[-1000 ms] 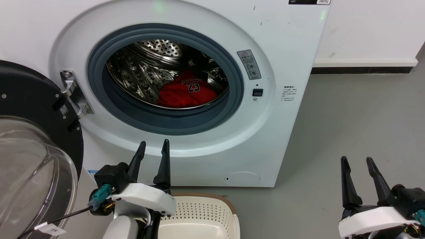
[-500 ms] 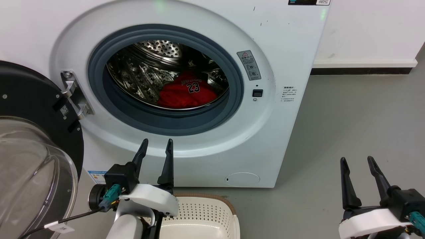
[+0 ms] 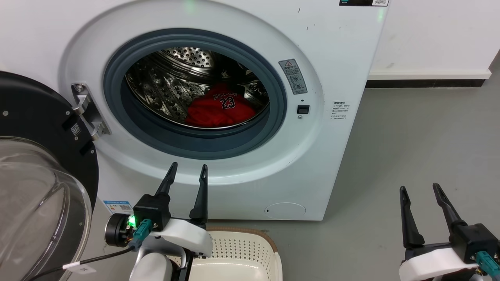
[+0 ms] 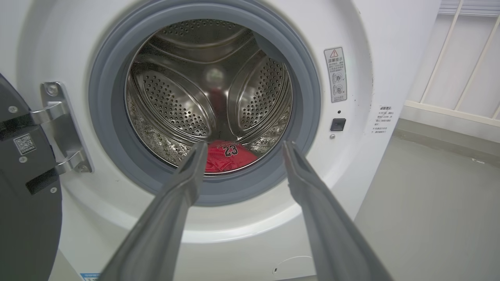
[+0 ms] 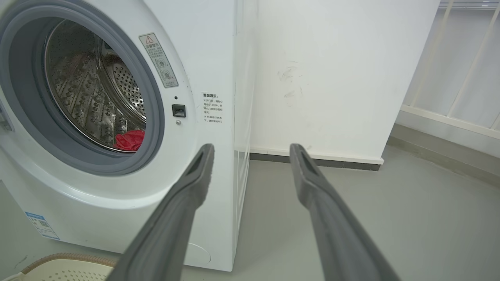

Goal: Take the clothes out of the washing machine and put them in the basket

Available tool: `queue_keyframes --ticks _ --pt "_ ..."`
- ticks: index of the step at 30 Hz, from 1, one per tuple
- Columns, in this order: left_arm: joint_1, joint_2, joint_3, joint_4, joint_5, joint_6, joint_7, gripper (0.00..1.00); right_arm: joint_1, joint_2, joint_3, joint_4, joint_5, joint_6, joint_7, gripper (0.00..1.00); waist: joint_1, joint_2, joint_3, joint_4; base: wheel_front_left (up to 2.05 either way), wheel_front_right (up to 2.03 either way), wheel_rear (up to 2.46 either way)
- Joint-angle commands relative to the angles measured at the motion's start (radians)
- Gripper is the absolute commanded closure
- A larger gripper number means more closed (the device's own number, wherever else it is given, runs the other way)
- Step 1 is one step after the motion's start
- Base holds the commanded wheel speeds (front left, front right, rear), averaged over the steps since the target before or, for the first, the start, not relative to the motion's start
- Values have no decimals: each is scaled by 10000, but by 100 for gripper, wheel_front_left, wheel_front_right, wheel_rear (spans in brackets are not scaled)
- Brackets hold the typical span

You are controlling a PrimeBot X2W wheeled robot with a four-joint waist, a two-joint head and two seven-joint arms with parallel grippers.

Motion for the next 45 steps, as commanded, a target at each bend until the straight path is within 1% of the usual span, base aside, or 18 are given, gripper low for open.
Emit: queue_keyframes --ticks 1,3,16,24,35,41,45 --pt "-114 19 -40 17 160 39 -61 0 106 2 -7 -59 -147 -3 -66 0 0 0 2 1 0 0 0" --pt "-108 19 -68 37 278 66 -103 0 121 2 -16 -61 -268 -3 -108 0 0 0 -2 5 0 0 0" --pt "-96 16 -11 170 121 170 -80 0 81 2 -96 18 -48 -3 -79 0 0 0 38 41 0 0 0" --pt "-125 16 24 206 158 124 -80 0 29 2 -145 33 -22 -3 -82 0 0 0 72 77 0 0 0" --pt "-268 16 -14 184 156 233 -80 0 -76 2 -132 -49 38 -3 -75 0 0 0 212 118 0 0 0" --pt "-692 16 65 143 145 349 -80 0 -355 2 -101 -273 68 -3 -24 0 0 0 784 56 0 0 0" --pt "-1193 18 175 70 126 517 -80 0 -673 4 -49 -488 110 -3 6 0 0 0 1465 -57 0 0 0"
